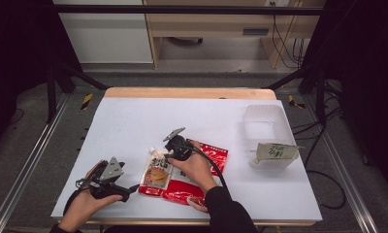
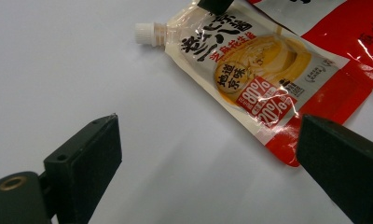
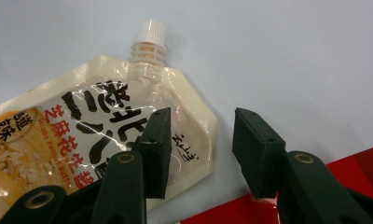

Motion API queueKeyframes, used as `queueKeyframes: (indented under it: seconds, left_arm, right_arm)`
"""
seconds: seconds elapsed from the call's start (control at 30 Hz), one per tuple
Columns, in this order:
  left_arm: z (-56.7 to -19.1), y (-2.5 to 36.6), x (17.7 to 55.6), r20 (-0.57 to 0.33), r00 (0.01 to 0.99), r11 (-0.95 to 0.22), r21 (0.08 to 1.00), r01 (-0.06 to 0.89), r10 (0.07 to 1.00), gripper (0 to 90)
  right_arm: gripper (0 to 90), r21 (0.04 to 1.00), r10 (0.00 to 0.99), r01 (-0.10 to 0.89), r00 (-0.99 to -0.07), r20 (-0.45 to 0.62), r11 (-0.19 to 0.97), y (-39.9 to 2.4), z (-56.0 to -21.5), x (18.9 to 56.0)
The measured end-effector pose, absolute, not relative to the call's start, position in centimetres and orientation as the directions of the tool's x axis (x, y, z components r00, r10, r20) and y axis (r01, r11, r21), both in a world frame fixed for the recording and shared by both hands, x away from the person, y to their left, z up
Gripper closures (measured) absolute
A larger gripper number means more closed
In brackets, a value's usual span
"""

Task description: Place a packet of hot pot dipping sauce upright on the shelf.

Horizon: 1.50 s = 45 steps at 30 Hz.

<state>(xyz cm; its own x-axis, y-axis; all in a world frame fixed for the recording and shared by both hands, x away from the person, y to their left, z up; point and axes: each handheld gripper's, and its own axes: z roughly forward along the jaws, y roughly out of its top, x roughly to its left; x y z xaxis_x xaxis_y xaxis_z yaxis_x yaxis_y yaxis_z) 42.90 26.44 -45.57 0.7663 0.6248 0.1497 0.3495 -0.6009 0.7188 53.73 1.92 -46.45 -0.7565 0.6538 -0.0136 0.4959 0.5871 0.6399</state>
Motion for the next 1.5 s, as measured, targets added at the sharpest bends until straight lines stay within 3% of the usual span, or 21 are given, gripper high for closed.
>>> queueKeyframes:
  seconds: [0.5,0.93,1.5]
  left_arm:
    - [-45.5,26.7,43.0,0.149,0.763,-0.598,0.719,0.353,0.629,7.3]
    - [-45.5,26.7,43.0,0.151,0.764,-0.602,0.717,0.353,0.628,7.5]
    - [-45.2,27.0,43.0,0.137,0.761,-0.586,0.727,0.358,0.634,7.6]
  right_arm:
    - [65.5,0.621,0.636,0.500,-0.771,0.002,0.603,2.2,-46.7,53.4]
    - [86.7,0.613,0.603,0.471,-0.798,-0.011,0.635,2.5,-46.6,52.9]
    - [89.9,0.655,0.571,0.406,-0.820,-0.047,0.637,1.8,-44.6,51.7]
